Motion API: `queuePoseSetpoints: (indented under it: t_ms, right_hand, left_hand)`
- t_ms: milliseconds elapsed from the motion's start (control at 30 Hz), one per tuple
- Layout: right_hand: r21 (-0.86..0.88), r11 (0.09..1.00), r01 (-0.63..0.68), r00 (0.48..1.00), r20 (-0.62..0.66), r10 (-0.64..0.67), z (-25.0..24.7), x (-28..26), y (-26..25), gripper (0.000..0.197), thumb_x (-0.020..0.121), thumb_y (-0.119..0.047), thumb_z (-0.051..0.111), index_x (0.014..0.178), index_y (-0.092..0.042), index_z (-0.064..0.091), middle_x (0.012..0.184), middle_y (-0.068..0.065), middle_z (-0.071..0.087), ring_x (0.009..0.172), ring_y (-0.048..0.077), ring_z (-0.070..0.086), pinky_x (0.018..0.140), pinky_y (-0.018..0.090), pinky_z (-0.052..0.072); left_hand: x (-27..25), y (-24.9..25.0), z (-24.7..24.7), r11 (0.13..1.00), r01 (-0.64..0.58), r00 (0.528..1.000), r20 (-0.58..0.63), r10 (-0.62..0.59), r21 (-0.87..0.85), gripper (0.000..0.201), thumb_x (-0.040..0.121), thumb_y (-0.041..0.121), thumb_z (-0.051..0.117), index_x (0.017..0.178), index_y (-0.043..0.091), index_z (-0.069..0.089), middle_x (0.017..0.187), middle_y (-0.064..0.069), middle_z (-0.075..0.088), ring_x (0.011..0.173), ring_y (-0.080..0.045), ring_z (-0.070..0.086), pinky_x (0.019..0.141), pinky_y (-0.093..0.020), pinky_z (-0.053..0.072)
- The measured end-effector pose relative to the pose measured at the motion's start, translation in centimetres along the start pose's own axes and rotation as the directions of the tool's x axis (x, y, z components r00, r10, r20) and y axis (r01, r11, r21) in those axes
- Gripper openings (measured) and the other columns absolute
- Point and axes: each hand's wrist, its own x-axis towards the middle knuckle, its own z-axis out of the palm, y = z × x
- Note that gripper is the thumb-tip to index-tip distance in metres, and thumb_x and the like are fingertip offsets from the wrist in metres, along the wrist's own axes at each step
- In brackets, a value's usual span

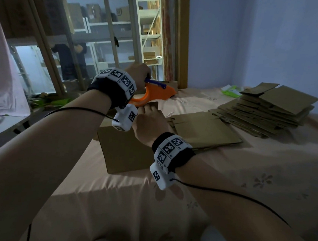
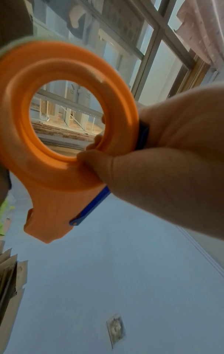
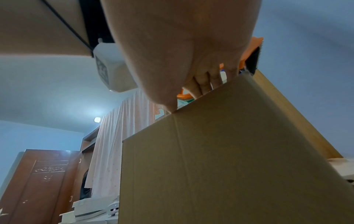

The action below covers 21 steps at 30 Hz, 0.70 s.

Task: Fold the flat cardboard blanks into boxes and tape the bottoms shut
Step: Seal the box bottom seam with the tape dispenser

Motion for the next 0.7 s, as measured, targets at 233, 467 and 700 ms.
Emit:
queuePoseSetpoints:
  t_ms: [233,467,700]
  right_hand:
    - [0.024,0.995,-0.102,0.994,0.044,0.1,0.3,0.0,-0.1,0.056,0.099,-0.041,0.033,0.14,-0.003,0.037,0.14,0.014,0.041,0.126,0.029,0.037,0.109,0.039,0.027]
    - [0.086,0.985,-0.151,0.986,-0.055,0.156,1.0,0.5,-0.6,0.049,0.093,-0.039,0.05,0.121,0.001,0.053,0.124,0.021,0.052,0.114,0.036,0.048,0.099,0.044,0.036]
    - [0.067,0.986,-0.153,0.981,-0.114,0.16,0.5,-0.4,-1.2,0.038,0.087,-0.038,0.063,0.09,-0.001,0.068,0.09,0.016,0.069,0.095,0.031,0.059,0.078,0.039,0.05]
  left_hand:
    - [-0.3,-0.4,-0.5,0.999,-0.029,0.999,-0.014,0.029,0.039,0.033,0.088,0.0,0.055,0.12,0.004,0.062,0.119,-0.015,0.061,0.107,-0.03,0.058,0.078,-0.03,0.044]
    - [-0.9,-1.0,-0.7,0.999,-0.021,1.0,-0.001,0.021,0.034,0.034,0.089,0.001,0.051,0.121,0.003,0.062,0.12,-0.018,0.06,0.107,-0.032,0.058,0.078,-0.03,0.043]
    - [-1.2,-1.2,-0.5,1.0,-0.013,1.0,0.0,0.013,0.004,0.031,0.09,0.007,0.051,0.119,0.003,0.063,0.113,-0.019,0.064,0.101,-0.032,0.06,0.075,-0.031,0.044]
